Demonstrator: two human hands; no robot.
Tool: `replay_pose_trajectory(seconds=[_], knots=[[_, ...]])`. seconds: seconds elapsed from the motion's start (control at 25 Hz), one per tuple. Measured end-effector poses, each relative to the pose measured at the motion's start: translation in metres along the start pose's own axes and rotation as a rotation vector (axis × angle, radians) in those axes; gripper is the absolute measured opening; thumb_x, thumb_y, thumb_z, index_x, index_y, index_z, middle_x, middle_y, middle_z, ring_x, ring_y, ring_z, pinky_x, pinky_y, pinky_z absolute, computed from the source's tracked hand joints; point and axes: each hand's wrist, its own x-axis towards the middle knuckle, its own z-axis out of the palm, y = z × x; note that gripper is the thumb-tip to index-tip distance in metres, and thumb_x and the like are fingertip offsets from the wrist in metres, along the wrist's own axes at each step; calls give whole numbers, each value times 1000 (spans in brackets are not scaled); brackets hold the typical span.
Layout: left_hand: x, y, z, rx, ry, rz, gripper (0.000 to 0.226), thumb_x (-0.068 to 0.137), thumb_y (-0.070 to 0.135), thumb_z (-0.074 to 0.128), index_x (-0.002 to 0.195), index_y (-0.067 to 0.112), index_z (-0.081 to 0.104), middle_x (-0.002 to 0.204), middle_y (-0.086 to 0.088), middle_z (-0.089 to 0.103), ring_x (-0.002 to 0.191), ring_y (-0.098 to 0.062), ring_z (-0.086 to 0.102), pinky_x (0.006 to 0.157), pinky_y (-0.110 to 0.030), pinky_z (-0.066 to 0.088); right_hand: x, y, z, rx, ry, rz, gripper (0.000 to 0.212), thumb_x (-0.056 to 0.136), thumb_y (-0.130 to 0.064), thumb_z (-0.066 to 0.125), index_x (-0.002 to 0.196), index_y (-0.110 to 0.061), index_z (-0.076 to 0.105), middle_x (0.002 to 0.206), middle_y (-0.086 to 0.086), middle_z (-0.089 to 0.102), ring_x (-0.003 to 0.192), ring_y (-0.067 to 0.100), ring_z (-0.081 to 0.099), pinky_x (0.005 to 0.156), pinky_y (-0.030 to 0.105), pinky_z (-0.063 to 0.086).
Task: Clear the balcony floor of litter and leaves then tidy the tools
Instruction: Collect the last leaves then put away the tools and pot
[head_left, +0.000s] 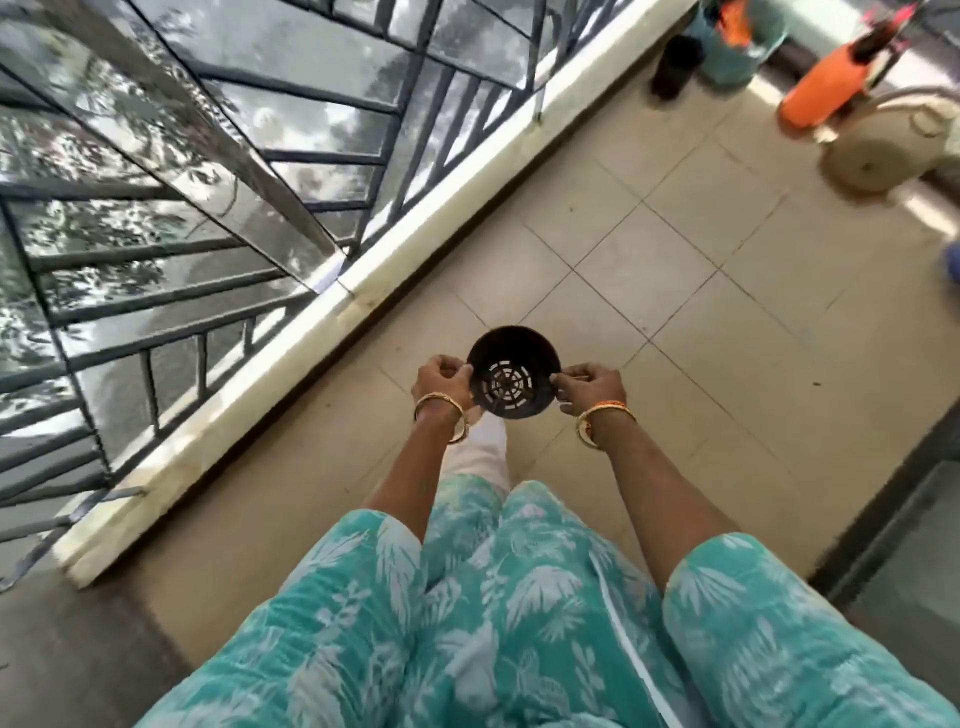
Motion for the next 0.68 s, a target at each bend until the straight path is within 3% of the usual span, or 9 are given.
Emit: replay_pose_trajectory(seconds=[0.12, 0.28, 0.4, 0.52, 0.68], knots=[[22, 59, 39, -22, -15, -18, 23, 82, 6, 68, 66, 19, 56, 74, -10, 63, 80, -34, 66, 70, -56, 57, 45, -40, -14, 33, -64, 66, 21, 77, -10, 74, 69, -11, 54, 78, 20, 63, 65, 25, 61, 63, 36, 53], [50, 129, 91, 44, -63, 4, 20, 81, 1, 67, 74, 17, 56, 73, -10, 63, 72, -27, 63, 73, -52, 57, 96, -102, -41, -40, -22, 90, 26, 72, -9, 78, 63, -10, 54, 72, 19, 64, 67, 30, 65, 72, 46, 57], [65, 189, 129, 117, -166, 1, 20, 84, -2, 63, 92, 13, 54, 76, -12, 61, 61, -21, 60, 62, -38, 59, 146, -153, -72, -50, 6, 38, 27, 67, -8, 81, 60, -11, 56, 65, 15, 63, 69, 35, 67, 72, 49, 57], [85, 243, 175, 161, -272, 30, 13, 84, -5, 63, 85, 7, 58, 67, -10, 60, 43, -11, 57, 47, -23, 51, 195, -199, -101, -2, 77, 8, 26, 66, -10, 83, 56, -14, 59, 63, 14, 63, 66, 33, 67, 73, 51, 57], [118, 317, 254, 186, -246, 6, 10, 82, -4, 67, 92, -1, 65, 63, -11, 60, 44, -15, 54, 57, -28, 53, 265, -256, -137, 88, 159, 36, 19, 70, -9, 79, 67, -9, 61, 73, 14, 65, 67, 27, 64, 75, 43, 57]])
